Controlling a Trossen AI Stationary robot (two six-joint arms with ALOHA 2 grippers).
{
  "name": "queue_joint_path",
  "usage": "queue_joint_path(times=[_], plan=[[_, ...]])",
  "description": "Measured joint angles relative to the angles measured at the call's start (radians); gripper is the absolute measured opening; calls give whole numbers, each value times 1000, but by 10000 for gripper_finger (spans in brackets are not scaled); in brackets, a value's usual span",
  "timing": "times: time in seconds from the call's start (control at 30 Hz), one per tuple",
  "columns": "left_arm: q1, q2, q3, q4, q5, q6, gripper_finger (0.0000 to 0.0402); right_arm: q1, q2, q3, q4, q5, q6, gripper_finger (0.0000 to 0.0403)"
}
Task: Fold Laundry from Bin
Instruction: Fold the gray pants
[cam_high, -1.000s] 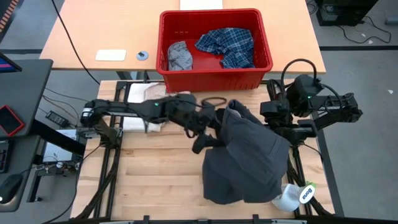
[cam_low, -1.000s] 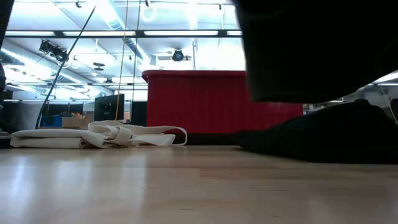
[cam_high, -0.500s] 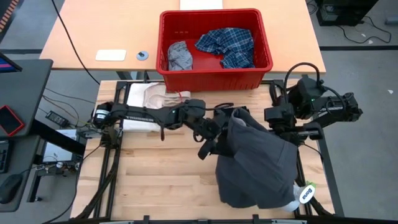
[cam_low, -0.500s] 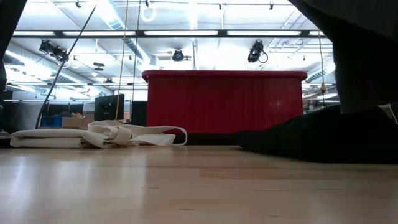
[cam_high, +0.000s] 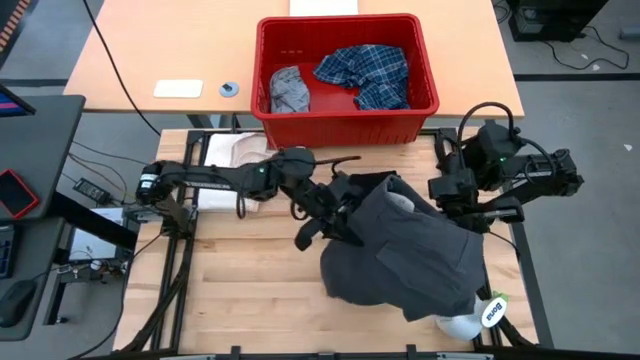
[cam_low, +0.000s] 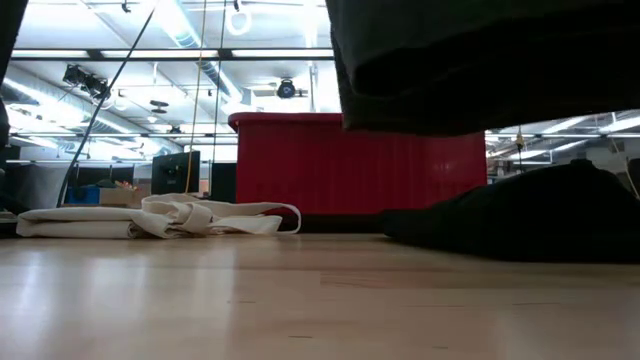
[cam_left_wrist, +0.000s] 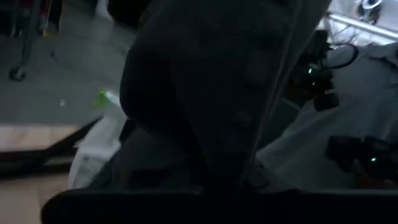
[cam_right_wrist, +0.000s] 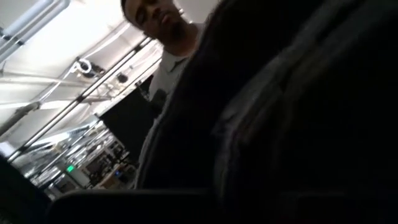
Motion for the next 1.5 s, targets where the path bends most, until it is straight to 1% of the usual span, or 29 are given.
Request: queue_joint_path(times=[0.07,0.13,0.27,0.4,0.53,0.67,0.77,0.83,0.9,0.97,1.07,1.17,1.27,1.4,1.5], plan=[[-1,-27,0,-83,1,24,22,-20,0,0,-14,-2,4,27],[-2,-68,0,-199,-24,57,12,-39,0,0,-34,-2,4,27],[-6,-150,0,-399,-138,142,8,-86,0,0,-127,1,-39,29],[0,-193,0,-574,-216,181,10,-153,2,0,-321,32,-138,29],[6,-211,0,-745,-288,215,10,-238,12,-1,-530,76,-249,30],[34,-211,0,-876,-385,266,10,-339,26,-2,-633,114,-342,30],[90,-216,0,-899,-464,326,10,-434,37,-2,-630,117,-378,30],[139,-227,0,-894,-544,372,10,-500,47,-1,-608,115,-389,30],[191,-242,0,-863,-630,406,11,-567,53,-1,-590,139,-413,30],[242,-255,0,-824,-663,436,11,-617,58,-1,-574,187,-455,30],[287,-265,0,-780,-671,452,11,-672,60,-1,-569,228,-502,30],[280,-271,0,-789,-668,470,11,-680,60,-1,-577,234,-525,30],[244,-268,1,-872,-667,470,11,-643,61,-1,-620,233,-544,30],[166,-241,0,-990,-696,436,11,-536,83,-13,-773,339,-623,30],[104,-210,-1,-1042,-696,371,11,-459,122,-51,-856,370,-642,30]])
